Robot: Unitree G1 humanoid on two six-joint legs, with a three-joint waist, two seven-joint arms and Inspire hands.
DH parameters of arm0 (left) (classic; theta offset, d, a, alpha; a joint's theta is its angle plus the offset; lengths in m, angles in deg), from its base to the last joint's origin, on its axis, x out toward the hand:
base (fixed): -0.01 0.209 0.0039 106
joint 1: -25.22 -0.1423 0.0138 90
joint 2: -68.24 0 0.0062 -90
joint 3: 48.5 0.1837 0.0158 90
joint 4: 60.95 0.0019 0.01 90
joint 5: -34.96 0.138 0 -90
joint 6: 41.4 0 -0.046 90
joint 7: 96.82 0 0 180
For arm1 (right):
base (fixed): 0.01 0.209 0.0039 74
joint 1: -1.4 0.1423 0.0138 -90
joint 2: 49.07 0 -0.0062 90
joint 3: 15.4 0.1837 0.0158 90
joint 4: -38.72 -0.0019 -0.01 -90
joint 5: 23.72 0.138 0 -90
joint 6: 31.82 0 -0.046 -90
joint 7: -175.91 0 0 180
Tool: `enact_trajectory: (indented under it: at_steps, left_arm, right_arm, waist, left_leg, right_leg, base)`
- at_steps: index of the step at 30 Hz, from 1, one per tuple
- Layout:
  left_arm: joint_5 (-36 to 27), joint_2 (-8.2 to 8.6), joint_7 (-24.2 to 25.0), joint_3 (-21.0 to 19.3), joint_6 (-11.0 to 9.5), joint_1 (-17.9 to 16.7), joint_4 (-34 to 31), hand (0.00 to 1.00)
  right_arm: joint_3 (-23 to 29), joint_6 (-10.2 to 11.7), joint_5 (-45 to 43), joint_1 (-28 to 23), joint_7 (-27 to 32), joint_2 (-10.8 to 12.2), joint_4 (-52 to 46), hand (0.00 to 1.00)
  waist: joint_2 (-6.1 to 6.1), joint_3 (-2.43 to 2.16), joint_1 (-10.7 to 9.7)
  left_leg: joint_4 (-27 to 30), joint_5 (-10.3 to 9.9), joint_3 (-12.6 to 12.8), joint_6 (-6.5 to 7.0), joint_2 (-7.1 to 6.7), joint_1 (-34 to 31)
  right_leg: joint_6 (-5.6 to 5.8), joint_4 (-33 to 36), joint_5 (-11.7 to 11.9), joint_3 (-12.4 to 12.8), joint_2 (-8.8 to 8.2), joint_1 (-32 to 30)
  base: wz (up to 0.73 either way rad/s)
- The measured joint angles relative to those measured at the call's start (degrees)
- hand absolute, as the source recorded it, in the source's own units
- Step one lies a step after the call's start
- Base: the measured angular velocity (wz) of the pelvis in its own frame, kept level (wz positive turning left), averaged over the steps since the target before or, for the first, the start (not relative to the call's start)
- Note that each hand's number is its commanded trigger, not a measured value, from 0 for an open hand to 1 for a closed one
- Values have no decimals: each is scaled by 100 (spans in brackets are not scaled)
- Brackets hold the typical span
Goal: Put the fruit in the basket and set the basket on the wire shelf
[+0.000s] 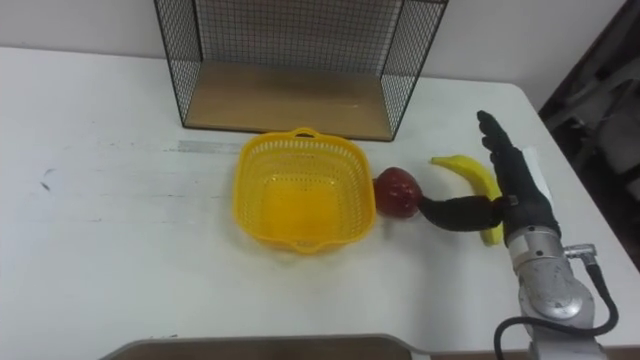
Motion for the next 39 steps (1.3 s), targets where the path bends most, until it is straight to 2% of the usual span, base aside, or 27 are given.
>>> enact_trajectory:
  at_steps: [8, 21, 26, 39]
  left_arm:
    - [66, 1, 12, 92, -89, 51, 26, 0]
    - [70, 2, 114, 119, -89, 80, -9, 0]
    - [68, 1, 103, 266, -89, 82, -8, 0]
    - [111, 0, 116, 263, -89, 88, -10, 0]
  right_arm:
    - [-11, 3, -261, 0, -155, 1, 1, 0]
    - [-21, 6, -767, -4, -399, 12, 127, 0]
    - [-117, 6, -779, -4, -550, 11, 127, 0]
    - [-238, 6, -857, -4, -747, 12, 126, 0]
  waist:
    - [21, -6, 3]
    - [-10, -13, -14]
    - [-21, -14, -17]
    - [-8, -2, 15]
  left_leg:
    - [2, 0, 1, 0, 2, 13]
    - [4, 0, 6, 0, 2, 5]
    - [3, 0, 6, 0, 2, 8]
    - [6, 0, -33, 0, 1, 2]
  right_leg:
    - [-6, 7, 16, -8, -1, 12]
    - [-5, -10, 17, 7, 0, 11]
    - [-5, -11, 17, 40, 2, 12]
    - [-4, -13, 17, -1, 2, 13]
  base:
    - [0]
    - [0]
    - [0]
    - [0]
